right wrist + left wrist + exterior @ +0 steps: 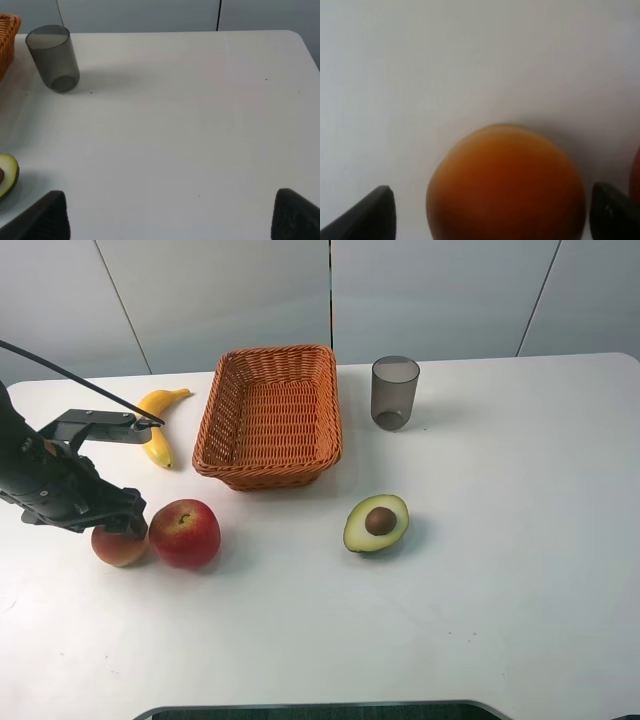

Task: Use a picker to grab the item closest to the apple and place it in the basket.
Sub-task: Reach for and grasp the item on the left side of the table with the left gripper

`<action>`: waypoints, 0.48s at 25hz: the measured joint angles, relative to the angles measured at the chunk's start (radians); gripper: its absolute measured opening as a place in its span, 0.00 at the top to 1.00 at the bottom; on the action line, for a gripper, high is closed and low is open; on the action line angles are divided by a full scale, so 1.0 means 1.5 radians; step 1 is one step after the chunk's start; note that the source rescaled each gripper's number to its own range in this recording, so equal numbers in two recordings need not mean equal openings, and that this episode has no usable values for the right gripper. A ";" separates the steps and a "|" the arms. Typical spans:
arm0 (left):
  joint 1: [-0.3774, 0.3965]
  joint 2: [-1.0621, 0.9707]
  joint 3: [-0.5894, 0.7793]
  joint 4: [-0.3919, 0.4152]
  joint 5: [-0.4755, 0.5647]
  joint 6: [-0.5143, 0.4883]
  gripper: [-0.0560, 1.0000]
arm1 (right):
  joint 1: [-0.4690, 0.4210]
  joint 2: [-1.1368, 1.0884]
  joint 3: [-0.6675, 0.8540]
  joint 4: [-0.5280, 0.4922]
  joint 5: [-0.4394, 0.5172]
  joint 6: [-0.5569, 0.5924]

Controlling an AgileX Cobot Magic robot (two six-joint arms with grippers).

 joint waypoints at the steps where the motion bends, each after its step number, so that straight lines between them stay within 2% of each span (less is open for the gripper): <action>1: 0.000 0.000 0.000 0.000 -0.003 0.000 0.00 | 0.000 0.000 0.000 0.000 0.000 0.000; 12: 0.000 0.002 0.000 -0.006 -0.010 0.000 0.00 | 0.000 0.000 0.000 0.000 0.000 0.000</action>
